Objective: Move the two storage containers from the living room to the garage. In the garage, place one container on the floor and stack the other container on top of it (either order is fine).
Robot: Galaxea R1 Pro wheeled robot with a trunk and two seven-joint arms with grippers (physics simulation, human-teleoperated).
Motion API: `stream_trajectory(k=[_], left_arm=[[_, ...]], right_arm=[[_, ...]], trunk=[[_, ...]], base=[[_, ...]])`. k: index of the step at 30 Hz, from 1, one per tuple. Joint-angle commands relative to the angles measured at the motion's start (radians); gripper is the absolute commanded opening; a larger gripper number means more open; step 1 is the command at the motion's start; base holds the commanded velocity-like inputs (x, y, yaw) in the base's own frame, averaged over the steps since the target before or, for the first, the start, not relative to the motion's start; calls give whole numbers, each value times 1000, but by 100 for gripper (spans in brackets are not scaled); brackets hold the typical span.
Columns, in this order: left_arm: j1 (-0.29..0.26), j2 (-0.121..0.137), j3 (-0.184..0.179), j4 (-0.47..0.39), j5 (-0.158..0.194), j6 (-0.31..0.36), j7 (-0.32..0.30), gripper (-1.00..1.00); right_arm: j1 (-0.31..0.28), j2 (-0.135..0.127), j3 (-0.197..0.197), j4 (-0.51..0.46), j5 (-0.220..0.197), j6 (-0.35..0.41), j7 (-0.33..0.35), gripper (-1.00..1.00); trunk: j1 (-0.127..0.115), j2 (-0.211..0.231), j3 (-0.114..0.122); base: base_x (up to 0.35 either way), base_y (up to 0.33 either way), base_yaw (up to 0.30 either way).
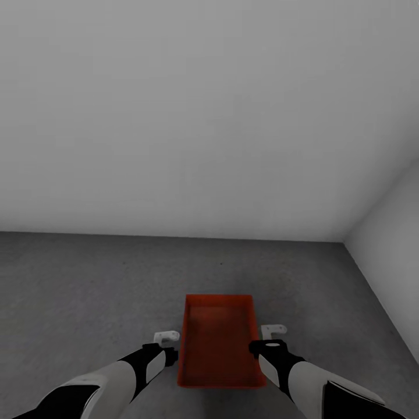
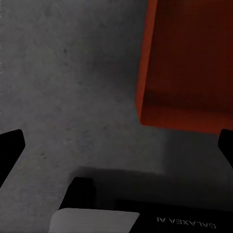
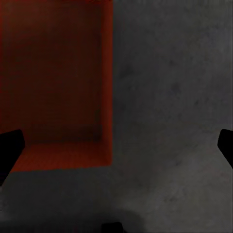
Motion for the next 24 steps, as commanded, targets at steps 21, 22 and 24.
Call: stream_trajectory(k=[21,22,24], left_arm=[[117,16,4,0,7,6,9,100],[125,19,4,0,7,7,9,100],[153,28,4,0,7,5,8,100]], right_arm=[[217,-28,10,23,2,-59,-2,100],[224,-27,10,23,2,-60,-2,100],[245,-29,10,23,3,-62,-3,100]], trunk=[[-81,147,65],[-84,154,68],[-92,168,75]], base=[[0,0,0],[0,0,0],[0,0,0]])
